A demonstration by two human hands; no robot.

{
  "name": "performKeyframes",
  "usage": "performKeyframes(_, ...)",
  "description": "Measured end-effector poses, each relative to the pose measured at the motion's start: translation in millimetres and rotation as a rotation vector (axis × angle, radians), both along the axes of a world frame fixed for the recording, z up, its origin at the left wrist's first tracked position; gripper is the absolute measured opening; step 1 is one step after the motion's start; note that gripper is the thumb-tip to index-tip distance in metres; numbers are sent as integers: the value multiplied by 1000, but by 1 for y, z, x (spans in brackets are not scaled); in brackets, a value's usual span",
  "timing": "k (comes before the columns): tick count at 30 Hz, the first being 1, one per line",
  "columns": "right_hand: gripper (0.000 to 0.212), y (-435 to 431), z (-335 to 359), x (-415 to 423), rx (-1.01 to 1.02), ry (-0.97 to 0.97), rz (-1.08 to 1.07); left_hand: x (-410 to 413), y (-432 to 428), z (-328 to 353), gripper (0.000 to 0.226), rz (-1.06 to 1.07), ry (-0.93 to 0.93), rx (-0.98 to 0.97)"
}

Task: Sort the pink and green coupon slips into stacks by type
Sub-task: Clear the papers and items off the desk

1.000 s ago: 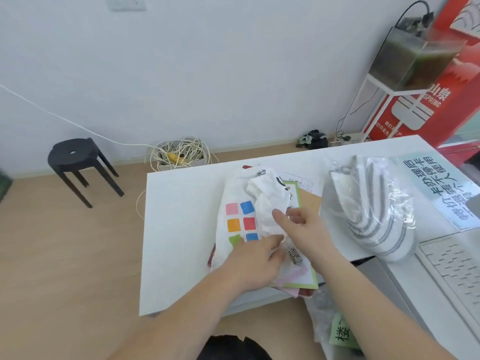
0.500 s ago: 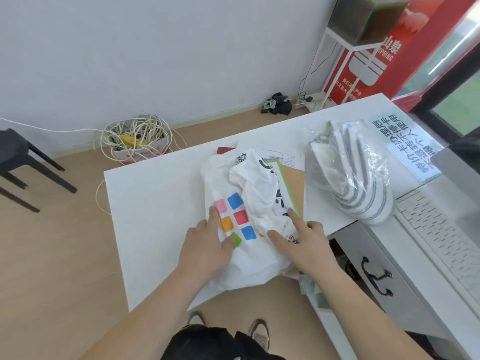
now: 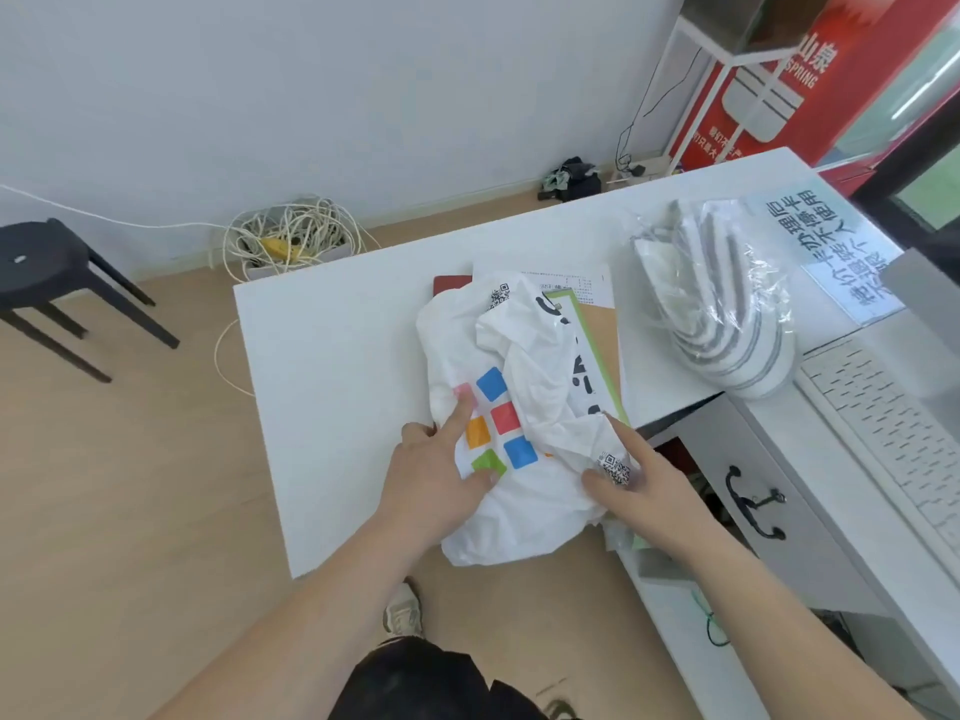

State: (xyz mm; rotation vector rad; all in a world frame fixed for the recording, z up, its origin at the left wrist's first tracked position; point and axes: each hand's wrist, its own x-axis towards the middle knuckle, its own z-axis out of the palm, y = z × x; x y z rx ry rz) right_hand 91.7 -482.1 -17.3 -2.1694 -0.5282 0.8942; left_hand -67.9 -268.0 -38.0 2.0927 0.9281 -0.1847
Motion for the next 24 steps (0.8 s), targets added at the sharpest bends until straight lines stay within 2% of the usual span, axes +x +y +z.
performKeyframes(3, 69, -33, -8, -9, -45, -82, 94, -24, -36, -2, 95, 41, 45, -38)
performKeyframes(7, 78, -87, -20, -20, -26, -156, 179, -56, -108, -1, 91, 223, -107, -147)
performKeyframes(9, 69, -120, -34, -22, -19, -171, 286, -72, -148, -1, 88, 272, -138, -133)
performKeyframes(11, 65, -154, -47, -26, -22, -141, 356, -88, -189, -5, 86, 298, -154, -133)
performKeyframes(17, 73, -238, -56, -62, -34, -18, 439, -139, -304, -25, 91, 379, -155, -126)
performKeyframes(24, 54, -252, -78, -95, -78, 99, 513, -181, -318, -56, 84, 395, -124, -153)
